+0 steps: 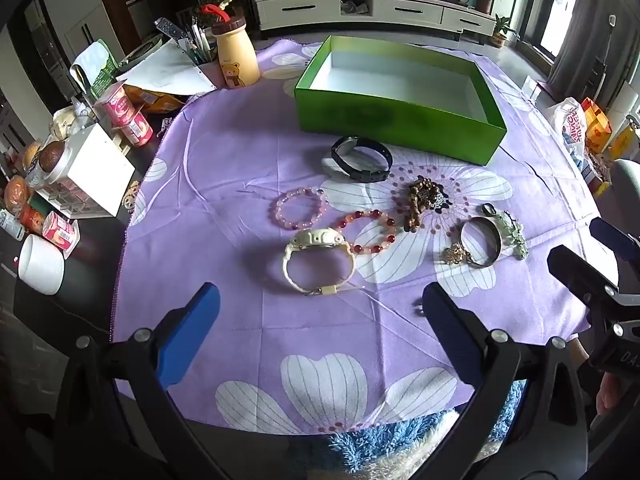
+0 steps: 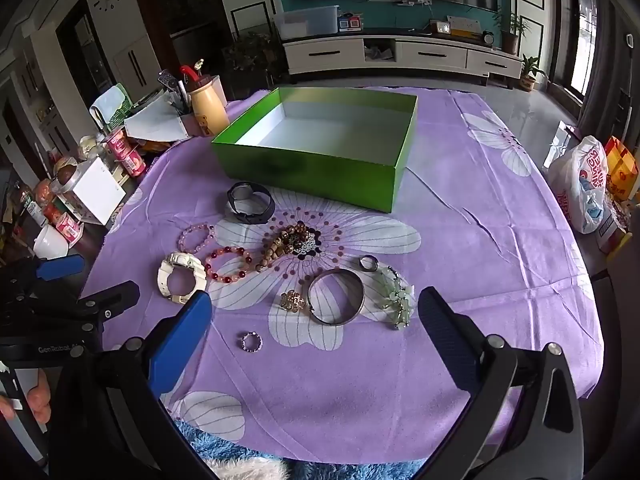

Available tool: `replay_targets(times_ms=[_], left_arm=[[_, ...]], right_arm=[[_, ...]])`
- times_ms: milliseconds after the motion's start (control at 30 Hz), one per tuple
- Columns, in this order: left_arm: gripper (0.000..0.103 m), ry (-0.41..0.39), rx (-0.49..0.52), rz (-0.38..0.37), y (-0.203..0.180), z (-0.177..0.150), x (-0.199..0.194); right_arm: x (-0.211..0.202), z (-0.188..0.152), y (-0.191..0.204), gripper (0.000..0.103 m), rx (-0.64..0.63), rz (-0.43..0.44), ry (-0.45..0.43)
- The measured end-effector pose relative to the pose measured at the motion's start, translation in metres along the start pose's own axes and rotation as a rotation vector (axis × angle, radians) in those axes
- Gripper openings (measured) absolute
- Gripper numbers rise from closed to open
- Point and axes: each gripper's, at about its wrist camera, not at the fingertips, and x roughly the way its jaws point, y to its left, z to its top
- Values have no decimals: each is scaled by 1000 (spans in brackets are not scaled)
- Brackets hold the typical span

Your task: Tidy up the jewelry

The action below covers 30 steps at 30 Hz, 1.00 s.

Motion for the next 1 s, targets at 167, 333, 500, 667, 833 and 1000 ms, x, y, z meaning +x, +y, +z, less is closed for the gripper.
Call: replay_targets(times_ms=[167, 333, 500, 667, 833, 1000], left_arm=[[101, -8, -2, 15, -5, 1, -1], [101, -15, -9, 14, 2, 3, -3], [101, -17, -19, 20, 5, 5, 1], [101, -22, -16, 22, 6, 4, 1], [101, -31, -11, 16, 4, 3, -1], [101, -32, -4, 14, 3, 3, -2]], right_arm=[[-2, 1, 0, 102, 2, 7, 4], [3, -2, -6, 102, 5, 3, 10], [5, -1, -5, 102, 14, 7, 15], [7, -1, -4, 102, 16, 8, 19], [6, -2, -5, 102, 22, 14, 15], [4, -1, -7, 102, 32, 14, 13]])
